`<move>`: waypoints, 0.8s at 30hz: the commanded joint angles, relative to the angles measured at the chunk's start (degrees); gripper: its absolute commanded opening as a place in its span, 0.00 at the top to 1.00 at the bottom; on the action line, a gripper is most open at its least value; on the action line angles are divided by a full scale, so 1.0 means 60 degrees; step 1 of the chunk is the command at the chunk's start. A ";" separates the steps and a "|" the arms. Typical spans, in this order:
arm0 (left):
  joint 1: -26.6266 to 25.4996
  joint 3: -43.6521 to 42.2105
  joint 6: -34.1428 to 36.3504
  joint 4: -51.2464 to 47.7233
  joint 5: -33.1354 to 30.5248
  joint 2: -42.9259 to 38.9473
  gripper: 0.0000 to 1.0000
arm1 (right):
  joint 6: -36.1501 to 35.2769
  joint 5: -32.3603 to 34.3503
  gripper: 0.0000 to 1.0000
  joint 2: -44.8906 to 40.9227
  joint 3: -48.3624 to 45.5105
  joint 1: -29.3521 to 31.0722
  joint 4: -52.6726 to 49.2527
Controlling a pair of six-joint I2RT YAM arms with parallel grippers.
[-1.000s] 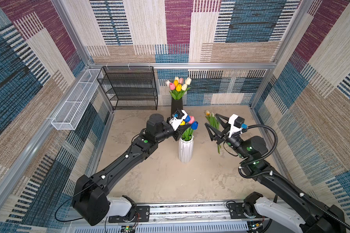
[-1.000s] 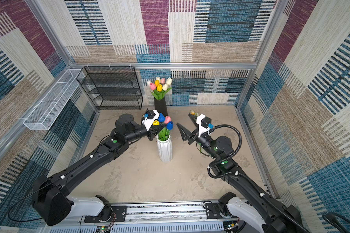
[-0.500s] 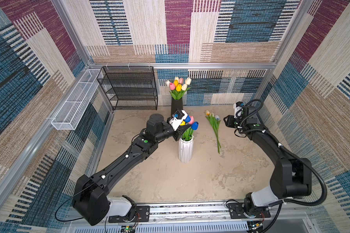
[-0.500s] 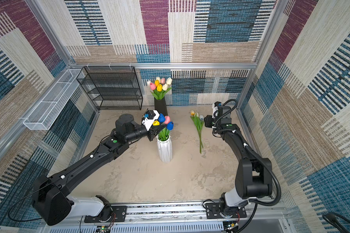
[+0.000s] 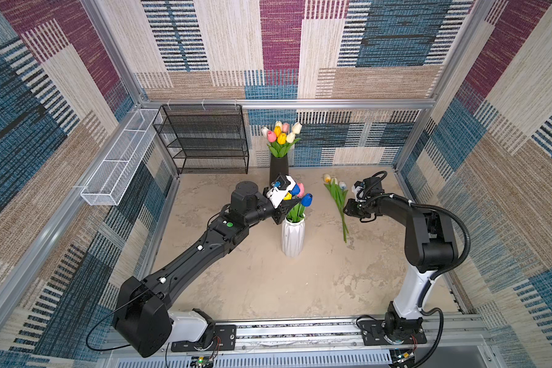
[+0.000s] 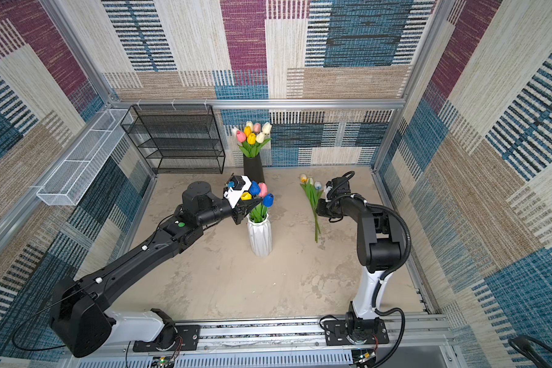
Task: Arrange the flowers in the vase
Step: 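Move the right gripper to the loose tulips and grasp the white tulip stem, then lift the white tulip upright with the right gripper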
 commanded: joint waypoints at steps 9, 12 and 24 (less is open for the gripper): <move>0.0005 0.0081 -0.0240 0.0296 0.0131 0.0037 0.70 | 0.0185 0.0088 0.92 0.0626 0.0436 0.0117 0.0457; 0.0005 0.0148 -0.0231 0.0266 0.0153 0.0052 0.70 | 0.0242 0.0207 0.98 0.0381 0.0340 0.0113 0.0432; 0.0012 0.0148 -0.0220 0.0299 0.0152 0.0099 0.69 | 0.0658 0.0205 1.00 -0.1416 -0.0224 0.0117 0.0179</move>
